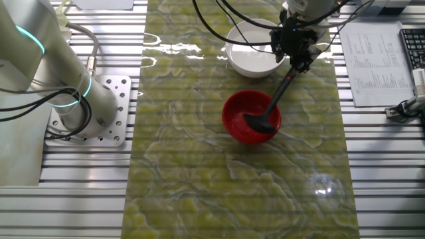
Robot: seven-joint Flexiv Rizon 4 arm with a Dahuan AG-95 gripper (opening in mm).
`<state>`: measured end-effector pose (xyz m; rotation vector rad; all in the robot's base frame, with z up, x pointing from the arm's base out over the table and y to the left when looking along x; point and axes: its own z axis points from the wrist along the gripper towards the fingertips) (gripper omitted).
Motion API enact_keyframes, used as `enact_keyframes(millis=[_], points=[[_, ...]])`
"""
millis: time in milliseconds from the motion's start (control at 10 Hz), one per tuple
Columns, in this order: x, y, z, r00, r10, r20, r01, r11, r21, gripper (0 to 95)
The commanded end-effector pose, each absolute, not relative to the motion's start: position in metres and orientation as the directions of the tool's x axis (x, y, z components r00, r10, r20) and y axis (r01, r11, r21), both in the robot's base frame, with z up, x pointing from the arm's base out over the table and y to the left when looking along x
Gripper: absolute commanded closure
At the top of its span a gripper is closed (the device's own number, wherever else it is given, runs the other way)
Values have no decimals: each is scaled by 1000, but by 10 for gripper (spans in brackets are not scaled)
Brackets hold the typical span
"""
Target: Scoop water with a large spoon from one bowl to another
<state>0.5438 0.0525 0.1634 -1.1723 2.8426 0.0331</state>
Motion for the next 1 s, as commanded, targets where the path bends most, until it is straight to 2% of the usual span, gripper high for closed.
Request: enact_keyframes(millis=[100, 600, 700, 1000], points=[[544, 53, 164, -708, -703, -71, -705, 710, -4, 570], [544, 53, 165, -707, -704, -68, -705, 709, -6, 570], [545, 53, 166, -707, -704, -66, -706, 709, -8, 760], [545, 53, 167, -701, -712, -53, -712, 702, -20, 760]])
